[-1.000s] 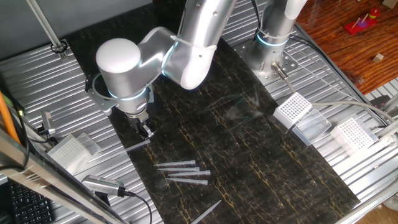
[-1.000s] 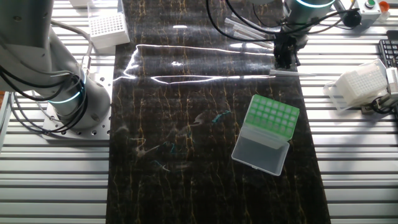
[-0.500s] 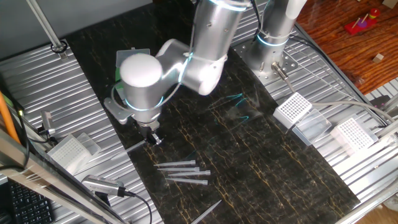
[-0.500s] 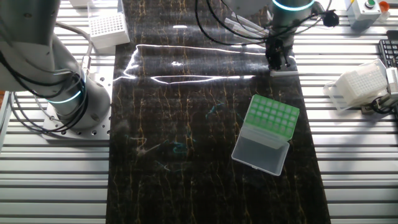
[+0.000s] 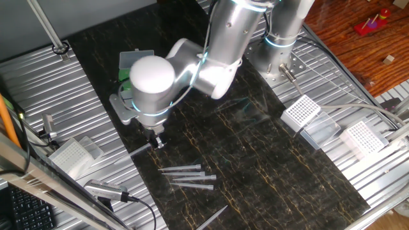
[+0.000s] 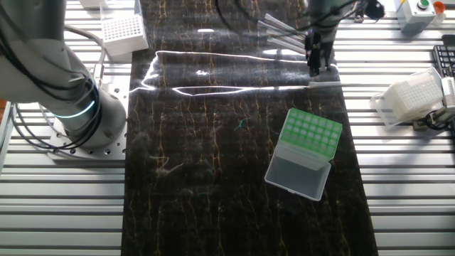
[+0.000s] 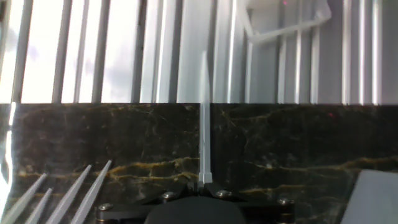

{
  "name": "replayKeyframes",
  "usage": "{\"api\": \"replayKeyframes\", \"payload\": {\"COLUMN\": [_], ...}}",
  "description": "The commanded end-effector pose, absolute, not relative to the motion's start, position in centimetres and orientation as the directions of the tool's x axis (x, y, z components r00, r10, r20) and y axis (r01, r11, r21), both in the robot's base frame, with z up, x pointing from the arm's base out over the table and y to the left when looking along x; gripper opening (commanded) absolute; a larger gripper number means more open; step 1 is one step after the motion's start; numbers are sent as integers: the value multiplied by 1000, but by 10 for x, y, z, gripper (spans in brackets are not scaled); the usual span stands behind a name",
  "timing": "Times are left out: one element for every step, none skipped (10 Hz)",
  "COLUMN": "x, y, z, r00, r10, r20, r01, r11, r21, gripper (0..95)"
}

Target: Insert a large pipette tip into the holder for large pipette tips

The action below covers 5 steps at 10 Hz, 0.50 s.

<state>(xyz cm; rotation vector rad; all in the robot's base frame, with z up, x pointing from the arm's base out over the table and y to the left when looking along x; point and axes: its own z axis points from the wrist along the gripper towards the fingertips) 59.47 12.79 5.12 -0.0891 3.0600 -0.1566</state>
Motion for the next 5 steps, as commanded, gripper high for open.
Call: {"api": "replayKeyframes", "payload": {"x": [594, 594, 594, 593, 591], "y": [128, 127, 125, 123, 121], "z": [53, 54, 54, 54, 53], "r00": [-967, -960, -944, -928, -909], "r10": [-249, -276, -324, -367, -412], "r20": [-51, -56, -64, -68, -70], "r01": [-246, -272, -321, -363, -407], "r11": [967, 960, 945, 929, 910], "r21": [-71, -63, -61, -66, -74], "gripper": [0, 0, 0, 0, 0]}}
